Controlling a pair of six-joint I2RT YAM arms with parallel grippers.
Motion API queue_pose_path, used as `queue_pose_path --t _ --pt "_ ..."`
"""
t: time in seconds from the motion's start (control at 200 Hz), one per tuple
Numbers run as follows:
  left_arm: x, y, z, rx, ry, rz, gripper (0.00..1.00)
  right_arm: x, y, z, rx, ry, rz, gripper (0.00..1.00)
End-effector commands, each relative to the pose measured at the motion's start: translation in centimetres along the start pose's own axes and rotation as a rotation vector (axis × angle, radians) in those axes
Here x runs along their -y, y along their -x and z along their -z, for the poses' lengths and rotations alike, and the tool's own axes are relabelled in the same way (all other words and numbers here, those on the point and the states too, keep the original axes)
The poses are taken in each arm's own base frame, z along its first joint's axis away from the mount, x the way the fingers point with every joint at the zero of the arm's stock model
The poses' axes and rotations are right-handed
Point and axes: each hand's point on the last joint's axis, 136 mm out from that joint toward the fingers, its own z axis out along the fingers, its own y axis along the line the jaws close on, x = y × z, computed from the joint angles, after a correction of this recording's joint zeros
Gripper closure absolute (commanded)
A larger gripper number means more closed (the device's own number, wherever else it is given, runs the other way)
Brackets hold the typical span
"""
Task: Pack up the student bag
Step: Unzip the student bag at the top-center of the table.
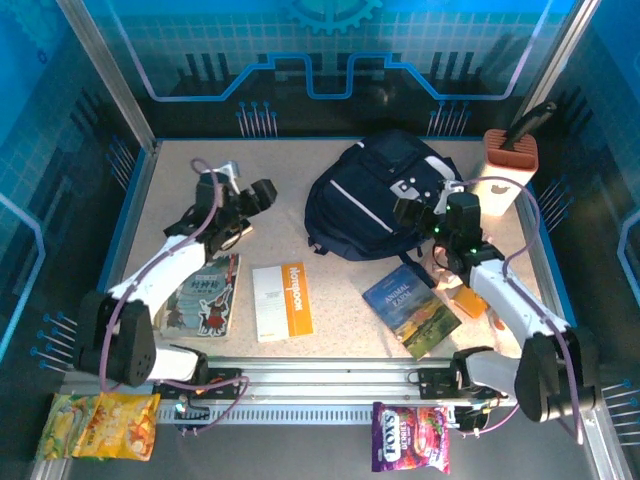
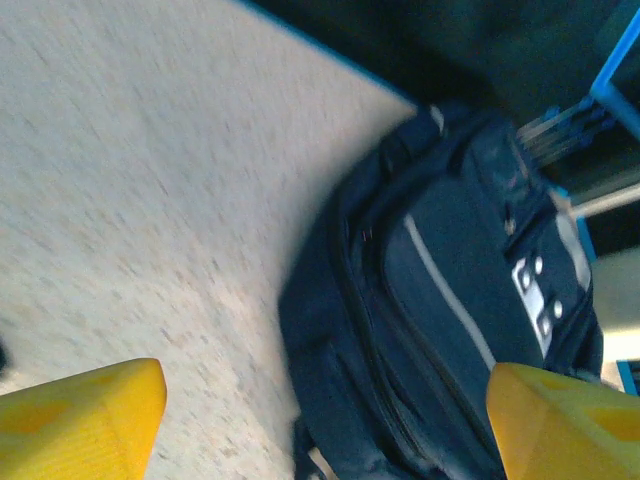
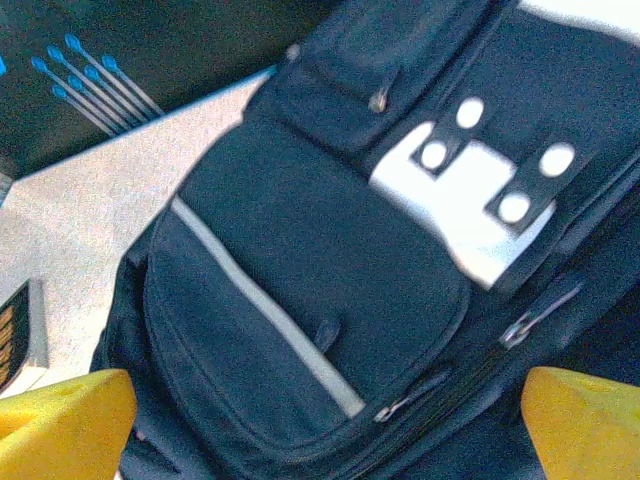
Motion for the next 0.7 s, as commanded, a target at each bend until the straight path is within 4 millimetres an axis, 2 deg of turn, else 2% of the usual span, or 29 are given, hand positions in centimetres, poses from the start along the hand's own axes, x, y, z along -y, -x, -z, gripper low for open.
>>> queue_pose_path --t 0.0,0.07,0.185,0.37,0.51,0.695 --pt "1.5 -3.3 -2.5 -0.163 -0.014 0.058 0.24 -1.9 -1.5 -1.1 -0.101 0.076 -0.126 0.02" --pt "2.5 -4.5 -4.3 -0.218 -0.02 0.03 0.3 -1.9 -2.2 -2.0 -0.134 0.077 -0.148 0.05" --pt "2.1 -6.2 -7.3 -0.28 0.065 -0.007 0.34 -2.0 -2.9 -2.9 -0.164 0.072 -0.165 0.06" --pt "1.4 -6.8 -11.1 -0.341 0.142 -0.026 0.4 -1.6 -4.0 -3.8 -0.202 0.045 -0.178 0.07" --pt "0.7 -7.5 -13.3 -0.392 0.204 -0.037 0.43 -1.5 -4.7 -4.0 -0.216 0.042 -0.17 0.07" --pt "0.5 -7.5 -15.0 -0.408 0.238 -0.04 0.51 -1.3 -5.0 -4.2 -0.22 0.029 -0.16 0.07"
